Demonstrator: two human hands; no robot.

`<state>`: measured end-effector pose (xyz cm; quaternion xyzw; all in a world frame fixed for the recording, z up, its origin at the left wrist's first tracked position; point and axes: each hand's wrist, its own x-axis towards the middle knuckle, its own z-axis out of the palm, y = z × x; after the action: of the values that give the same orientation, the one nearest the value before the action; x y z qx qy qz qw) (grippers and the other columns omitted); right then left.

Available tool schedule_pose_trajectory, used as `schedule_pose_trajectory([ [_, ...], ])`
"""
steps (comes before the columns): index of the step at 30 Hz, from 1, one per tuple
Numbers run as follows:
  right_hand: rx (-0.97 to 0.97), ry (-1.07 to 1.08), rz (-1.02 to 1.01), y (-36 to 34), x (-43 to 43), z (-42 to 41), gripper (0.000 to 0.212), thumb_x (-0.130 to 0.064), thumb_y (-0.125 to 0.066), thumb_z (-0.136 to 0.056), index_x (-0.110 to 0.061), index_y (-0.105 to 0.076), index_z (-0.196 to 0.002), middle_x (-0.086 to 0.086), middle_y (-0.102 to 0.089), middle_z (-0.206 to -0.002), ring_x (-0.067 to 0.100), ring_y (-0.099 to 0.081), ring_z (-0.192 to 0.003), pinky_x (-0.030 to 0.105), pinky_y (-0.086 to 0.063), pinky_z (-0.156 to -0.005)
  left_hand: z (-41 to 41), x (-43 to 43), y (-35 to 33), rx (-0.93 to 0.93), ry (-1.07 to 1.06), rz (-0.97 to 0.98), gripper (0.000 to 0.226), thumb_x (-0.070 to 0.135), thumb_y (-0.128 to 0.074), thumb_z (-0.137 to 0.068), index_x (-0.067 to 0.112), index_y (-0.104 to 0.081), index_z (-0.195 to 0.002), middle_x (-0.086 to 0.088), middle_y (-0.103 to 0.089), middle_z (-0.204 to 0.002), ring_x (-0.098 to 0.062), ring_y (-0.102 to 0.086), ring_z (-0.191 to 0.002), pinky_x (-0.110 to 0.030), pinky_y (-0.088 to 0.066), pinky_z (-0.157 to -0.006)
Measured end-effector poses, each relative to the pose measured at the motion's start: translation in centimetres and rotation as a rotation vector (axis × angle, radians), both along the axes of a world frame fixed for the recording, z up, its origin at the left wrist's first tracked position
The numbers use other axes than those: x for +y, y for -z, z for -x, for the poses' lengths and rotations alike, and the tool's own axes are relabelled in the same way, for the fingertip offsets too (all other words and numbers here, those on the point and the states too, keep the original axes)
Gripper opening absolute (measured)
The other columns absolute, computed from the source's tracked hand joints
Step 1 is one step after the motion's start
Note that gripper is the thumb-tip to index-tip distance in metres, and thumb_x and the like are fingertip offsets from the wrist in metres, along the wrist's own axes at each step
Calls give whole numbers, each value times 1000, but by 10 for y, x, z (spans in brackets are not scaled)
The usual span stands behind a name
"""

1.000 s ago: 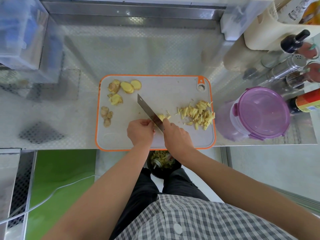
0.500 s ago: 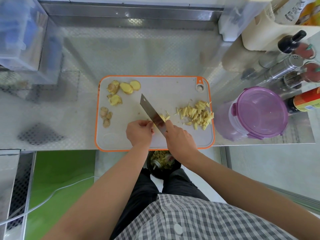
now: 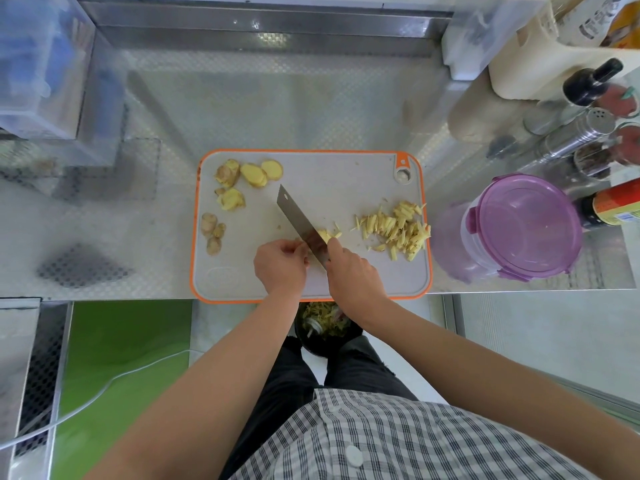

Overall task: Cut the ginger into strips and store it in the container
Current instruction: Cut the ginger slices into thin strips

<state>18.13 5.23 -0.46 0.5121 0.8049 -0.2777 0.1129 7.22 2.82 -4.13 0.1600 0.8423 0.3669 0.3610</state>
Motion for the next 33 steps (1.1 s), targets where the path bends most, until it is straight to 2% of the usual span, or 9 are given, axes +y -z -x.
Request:
schedule_pose_trajectory([
  [5,112,93,-6,0,5,-2,14,-22,-35,-102,-11,-35,-111,3,-47,-77,28,-46,-67,36,-36,-58,-1,0,-2,-6,-19,5,31,15,-70,-81,27,-62,-54,-4,-69,-58,-23,-69,-61,-40,-57,-73],
  [10,32,6,2,-10,3,-10,20,-18,-36,-101,-10,-34,-120,3,-45,-76,27,-43,-67,35,-34,-59,0,0,0,-26,-33,4,31,14,-67,-80,26,-62,-53,-3,-68,-56,-24,-69,-63,-40,-58,-72],
  [18,20,-4,17,-14,-2,-10,8,-13,-35,-100,-12,-34,-108,0,-40,-76,27,-44,-68,37,-36,-61,-1,0,-1,-7,-20,-2,34,13,-66,-79,29,-60,-50,-4,-68,-57,-25,-69,-65,-40,-57,-74],
  [22,12,-2,5,-10,-4,-12,14,-9,-37,-98,-13,-33,-110,1,-42,-79,27,-44,-68,37,-36,-60,-2,0,-1,0,-20,-5,33,13,-66,-80,29,-60,-52,-4,-69,-58,-25,-69,-65,-40,-56,-76],
  [27,-6,-13,15,-4,-4,-8,12,-5,-37,-96,-12,-33,-105,-2,-36,-69,27,-45,-67,36,-36,-58,-1,0,2,18,8,-5,31,15,-69,-82,29,-60,-55,-4,-70,-61,-26,-69,-67,-41,-56,-75],
  [30,11,-1,22,-2,-1,-6,7,-11,-36,-99,-15,-31,-100,-1,-39,-72,30,-47,-68,36,-36,-60,-1,1,2,12,3,-4,28,15,-70,-81,28,-62,-58,-4,-69,-61,-25,-70,-66,-40,-56,-75],
  [33,64,41,6,-3,5,-4,8,-19,-34,-101,-12,-34,-105,-1,-41,-71,29,-44,-66,37,-36,-59,-2,1,-1,-4,-17,2,17,16,-70,-81,22,-67,-66,-4,-69,-61,-23,-70,-64,-40,-56,-74],
])
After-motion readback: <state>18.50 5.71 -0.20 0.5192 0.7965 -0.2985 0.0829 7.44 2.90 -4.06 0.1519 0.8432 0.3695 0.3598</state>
